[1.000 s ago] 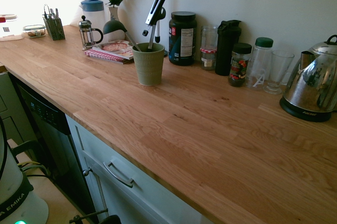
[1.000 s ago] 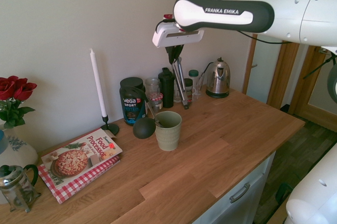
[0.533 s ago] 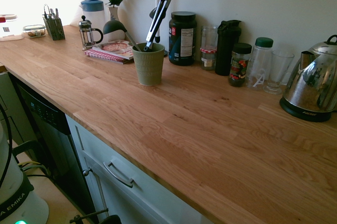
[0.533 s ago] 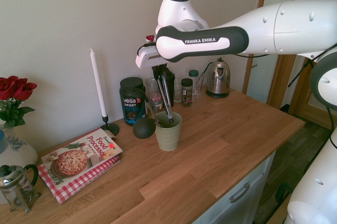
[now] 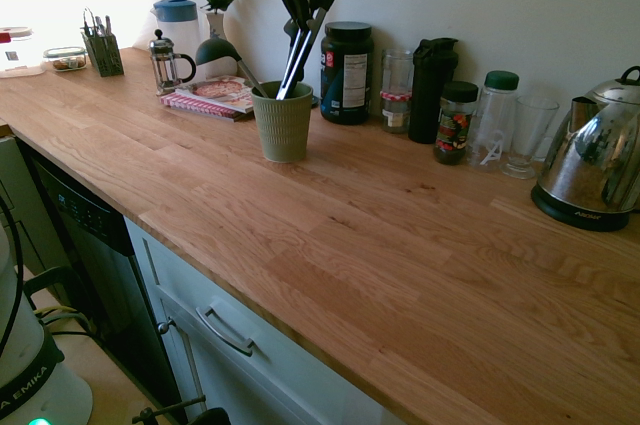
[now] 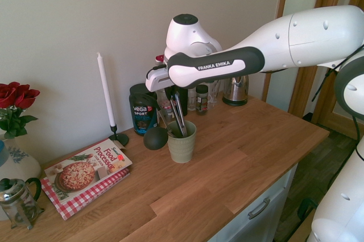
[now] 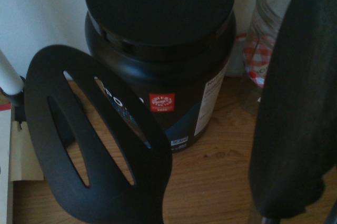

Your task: Put the tongs back in the holder

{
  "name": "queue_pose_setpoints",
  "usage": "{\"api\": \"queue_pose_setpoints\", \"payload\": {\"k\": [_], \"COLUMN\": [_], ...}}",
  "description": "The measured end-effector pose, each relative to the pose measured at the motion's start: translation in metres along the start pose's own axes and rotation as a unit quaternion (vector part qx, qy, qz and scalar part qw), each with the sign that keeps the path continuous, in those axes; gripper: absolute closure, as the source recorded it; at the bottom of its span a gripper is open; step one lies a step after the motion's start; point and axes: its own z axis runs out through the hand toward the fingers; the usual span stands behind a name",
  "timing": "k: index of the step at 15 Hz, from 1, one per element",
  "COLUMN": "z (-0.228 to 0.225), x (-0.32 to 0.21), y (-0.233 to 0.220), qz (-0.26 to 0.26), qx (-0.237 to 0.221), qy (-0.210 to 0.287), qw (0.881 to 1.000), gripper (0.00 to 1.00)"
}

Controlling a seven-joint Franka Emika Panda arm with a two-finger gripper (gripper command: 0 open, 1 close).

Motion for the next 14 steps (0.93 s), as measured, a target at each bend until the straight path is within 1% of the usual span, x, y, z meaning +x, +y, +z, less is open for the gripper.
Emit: {"api": "queue_pose_setpoints", "payload": {"k": [12,14], "z": [-0.009,-0.016], "x": [-0.002,0.000], "y": [0.006,0.010], "qz": [0.002,0.006], "qx": [0.003,0.002], "qy": [0.003,-0.004], "qw": [1.000,1.000], "gripper": [0.00,0.00]}}
